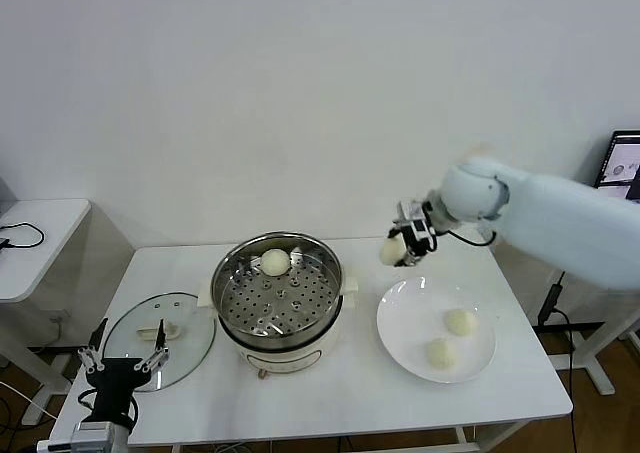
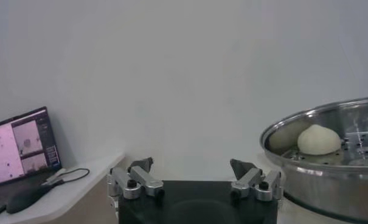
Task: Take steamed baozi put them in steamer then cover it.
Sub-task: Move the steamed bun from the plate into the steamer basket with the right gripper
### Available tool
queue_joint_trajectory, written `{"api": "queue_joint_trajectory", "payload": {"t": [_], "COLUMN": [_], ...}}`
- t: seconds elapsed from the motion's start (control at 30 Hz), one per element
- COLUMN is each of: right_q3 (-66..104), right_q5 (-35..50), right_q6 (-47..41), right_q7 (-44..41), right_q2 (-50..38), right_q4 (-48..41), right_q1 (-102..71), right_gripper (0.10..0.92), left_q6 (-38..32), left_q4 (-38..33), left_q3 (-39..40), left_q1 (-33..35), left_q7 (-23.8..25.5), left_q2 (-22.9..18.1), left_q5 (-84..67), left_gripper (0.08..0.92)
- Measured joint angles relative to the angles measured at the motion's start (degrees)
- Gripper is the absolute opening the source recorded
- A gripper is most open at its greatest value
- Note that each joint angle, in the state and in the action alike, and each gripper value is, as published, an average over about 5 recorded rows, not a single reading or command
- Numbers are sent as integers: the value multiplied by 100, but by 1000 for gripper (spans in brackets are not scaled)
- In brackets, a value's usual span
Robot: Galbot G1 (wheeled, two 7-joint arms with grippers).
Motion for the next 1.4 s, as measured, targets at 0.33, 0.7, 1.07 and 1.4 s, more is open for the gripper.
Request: {"api": "queue_joint_trajectory", "payload": {"t": [0.33,0.7,1.07,1.4], "right_q3": [-86,-85,-51,-29], "right_q5": [819,1080,1027,869], "right_q6": [-419,-689,-767,-780], "right_q7": [460,874,1070,1145], "right_q2": [1250,2476,3408,3839], "right_q4": [-347,-1121,-1935,-2448], "right_q1": [5,-539,-1020,-1275], "right_gripper": [602,602,602,614], "left_q6": [11,4,-11,-14], "left_q4": [-20,-70,-68,-57], "left_q3": [-95,-196,-227,-203], "left_q1": [-2,49,52,25], "left_q7": [1,-4,-10,-11], "left_q2": [-69,-140,-149,-140], "left_q5": [-10,-17,-44,-57], "left_gripper": [823,823,823,823]}}
